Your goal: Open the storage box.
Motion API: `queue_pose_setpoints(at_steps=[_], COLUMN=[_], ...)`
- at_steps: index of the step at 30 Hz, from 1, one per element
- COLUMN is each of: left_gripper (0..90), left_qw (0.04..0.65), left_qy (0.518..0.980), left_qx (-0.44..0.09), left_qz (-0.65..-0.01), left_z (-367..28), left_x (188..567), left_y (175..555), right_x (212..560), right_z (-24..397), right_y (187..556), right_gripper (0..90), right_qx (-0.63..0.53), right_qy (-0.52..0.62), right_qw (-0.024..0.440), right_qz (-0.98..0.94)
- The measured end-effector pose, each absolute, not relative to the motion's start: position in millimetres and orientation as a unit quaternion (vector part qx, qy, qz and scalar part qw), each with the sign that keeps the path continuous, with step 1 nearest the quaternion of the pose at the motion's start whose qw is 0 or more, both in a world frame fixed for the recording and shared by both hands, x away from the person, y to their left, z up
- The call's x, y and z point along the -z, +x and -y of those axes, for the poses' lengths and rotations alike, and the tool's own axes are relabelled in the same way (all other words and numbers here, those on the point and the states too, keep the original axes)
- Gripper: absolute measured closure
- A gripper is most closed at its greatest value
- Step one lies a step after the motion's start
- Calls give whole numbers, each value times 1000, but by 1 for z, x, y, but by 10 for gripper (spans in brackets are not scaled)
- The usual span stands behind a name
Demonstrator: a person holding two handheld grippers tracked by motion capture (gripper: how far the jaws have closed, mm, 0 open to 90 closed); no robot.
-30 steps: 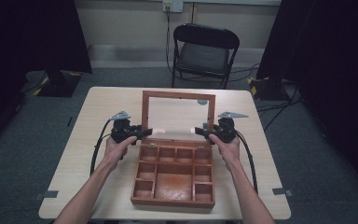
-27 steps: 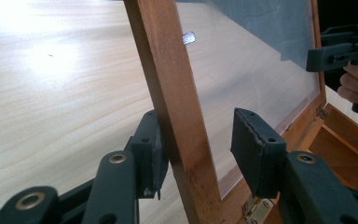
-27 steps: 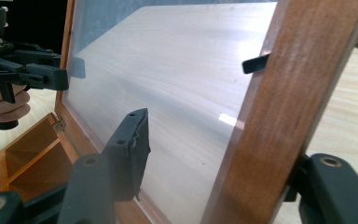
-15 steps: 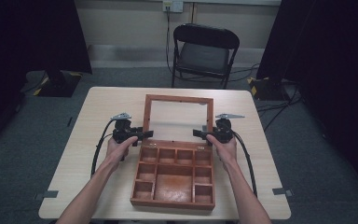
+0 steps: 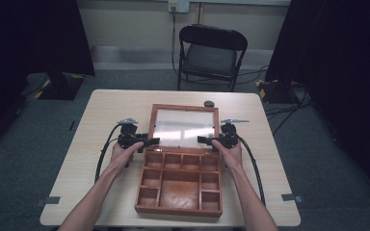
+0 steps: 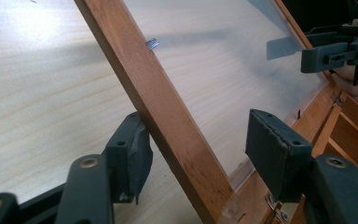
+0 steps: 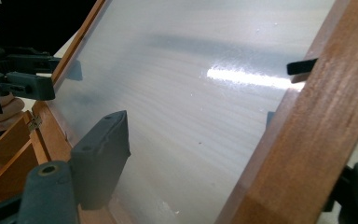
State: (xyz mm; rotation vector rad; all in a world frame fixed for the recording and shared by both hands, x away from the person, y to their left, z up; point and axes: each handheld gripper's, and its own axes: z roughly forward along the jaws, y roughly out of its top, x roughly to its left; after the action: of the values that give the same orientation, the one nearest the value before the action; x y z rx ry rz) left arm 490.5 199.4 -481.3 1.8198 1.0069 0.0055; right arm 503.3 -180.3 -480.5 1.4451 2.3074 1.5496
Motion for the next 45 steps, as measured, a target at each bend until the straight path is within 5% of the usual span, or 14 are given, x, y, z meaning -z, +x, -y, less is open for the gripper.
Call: queue_pose_setpoints(at_steps=[13, 19, 45], left_gripper=[338, 301, 287], left_qw=[494, 494, 480], left_qy=[753, 742, 756], left_qx=[4, 32, -41], left_qz=[-434, -452, -444], left_z=[-200, -203, -234], left_x=[487, 495, 464], left_y=[492, 495, 470], right_x=[490, 489, 459], right_z=[180, 189, 217], right_y=[508, 507, 475], right_gripper=[129, 145, 175], right_qx=[-472, -445, -458], right_qy=[490, 516, 517], right_qw=[-25, 10, 82], right_qz=[-733, -732, -719])
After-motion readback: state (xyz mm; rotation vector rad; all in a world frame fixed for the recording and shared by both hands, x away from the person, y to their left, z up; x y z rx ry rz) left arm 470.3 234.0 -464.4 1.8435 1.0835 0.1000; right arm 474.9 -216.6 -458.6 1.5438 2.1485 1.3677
